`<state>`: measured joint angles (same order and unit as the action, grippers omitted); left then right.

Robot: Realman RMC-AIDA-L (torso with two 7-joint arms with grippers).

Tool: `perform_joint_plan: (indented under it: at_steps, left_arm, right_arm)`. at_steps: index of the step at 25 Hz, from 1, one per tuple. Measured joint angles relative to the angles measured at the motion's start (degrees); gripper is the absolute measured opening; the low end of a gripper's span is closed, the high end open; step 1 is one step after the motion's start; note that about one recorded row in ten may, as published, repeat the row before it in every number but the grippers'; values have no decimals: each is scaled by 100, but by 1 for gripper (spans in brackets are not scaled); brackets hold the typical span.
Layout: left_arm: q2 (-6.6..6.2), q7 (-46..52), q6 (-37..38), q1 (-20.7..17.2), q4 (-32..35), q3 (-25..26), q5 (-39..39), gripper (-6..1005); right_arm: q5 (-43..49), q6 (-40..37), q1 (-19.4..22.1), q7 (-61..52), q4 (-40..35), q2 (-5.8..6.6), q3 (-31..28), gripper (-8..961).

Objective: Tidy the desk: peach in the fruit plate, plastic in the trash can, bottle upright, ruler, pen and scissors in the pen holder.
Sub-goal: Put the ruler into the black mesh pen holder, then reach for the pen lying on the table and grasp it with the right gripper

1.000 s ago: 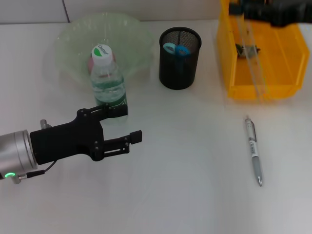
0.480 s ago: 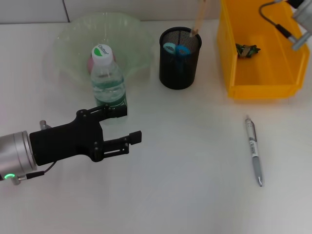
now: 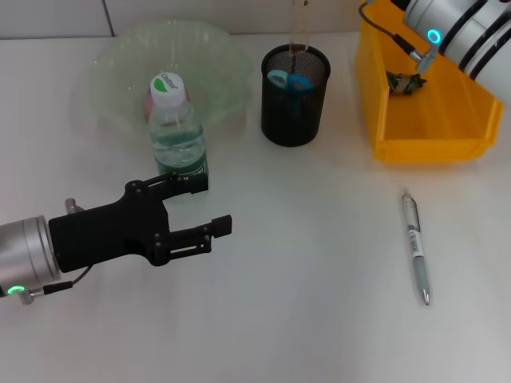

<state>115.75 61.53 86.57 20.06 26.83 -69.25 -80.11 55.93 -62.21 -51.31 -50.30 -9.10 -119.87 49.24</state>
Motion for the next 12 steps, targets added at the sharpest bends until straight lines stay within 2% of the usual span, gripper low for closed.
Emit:
perform_joint_plan:
  at_steps: [6, 12]
  left_arm:
    - [0, 1, 0, 24, -3, 0, 9, 784]
    - [0, 3, 0, 39, -3, 0, 20, 784]
  right_arm:
    - [12, 444, -159, 27, 103, -1, 57, 433]
    - [19, 546, -170, -14, 88, -2, 403, 448]
